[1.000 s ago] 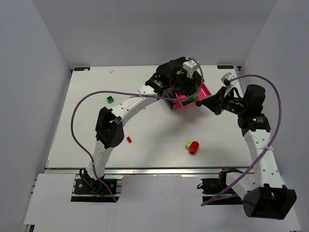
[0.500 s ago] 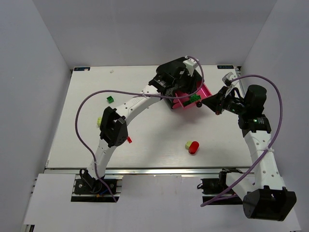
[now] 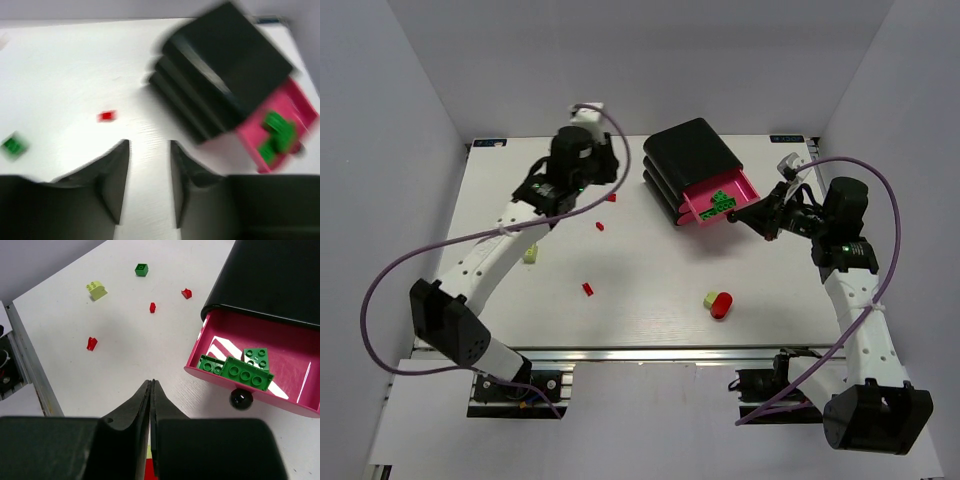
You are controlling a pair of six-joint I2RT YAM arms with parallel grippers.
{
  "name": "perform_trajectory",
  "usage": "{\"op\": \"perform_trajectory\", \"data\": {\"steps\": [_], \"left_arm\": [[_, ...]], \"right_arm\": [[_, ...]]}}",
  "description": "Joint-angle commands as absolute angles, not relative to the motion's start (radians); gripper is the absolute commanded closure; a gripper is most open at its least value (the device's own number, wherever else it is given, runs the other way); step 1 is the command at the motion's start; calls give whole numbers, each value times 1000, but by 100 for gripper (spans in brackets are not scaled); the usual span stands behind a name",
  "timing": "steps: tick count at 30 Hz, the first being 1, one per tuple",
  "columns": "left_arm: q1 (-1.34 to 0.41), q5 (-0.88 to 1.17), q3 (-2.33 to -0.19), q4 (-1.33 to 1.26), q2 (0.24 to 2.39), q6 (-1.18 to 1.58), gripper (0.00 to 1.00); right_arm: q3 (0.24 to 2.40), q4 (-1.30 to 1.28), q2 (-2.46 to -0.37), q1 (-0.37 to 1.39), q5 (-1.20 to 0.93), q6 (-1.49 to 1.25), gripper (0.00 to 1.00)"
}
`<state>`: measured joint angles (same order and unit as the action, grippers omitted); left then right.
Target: Sort the legos into containers by color
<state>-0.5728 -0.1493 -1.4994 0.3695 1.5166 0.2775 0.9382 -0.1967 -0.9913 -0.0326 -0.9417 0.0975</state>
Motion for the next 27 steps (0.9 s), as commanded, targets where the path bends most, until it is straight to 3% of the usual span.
{"op": "perform_trajectory", "data": {"steps": [1,2,3,6,12,27], "left_arm": [[-430,-241,-1382,486,1514,371,48],[-402,-239,-1365,497,1517,380,30],[-378,-242,-1344,511,1519,396,25],[-289,-236,-1335,529,1567,417,18],[-161,-192,-1405,592,1722,459,17],[-89,-213,-1666,643,2091,471,15]], "right_arm": [[933,-143,-1003,-35,-971,84,93],[931,-143,-1005,-34,-968,86,86],[928,-141,-1006,-35,-965,86,74],[927,-138,-1009,-35,-956,84,58],[927,-141,-1020,-34,-945,92,53],[930,-146,-1022,-31,-942,104,52]]}}
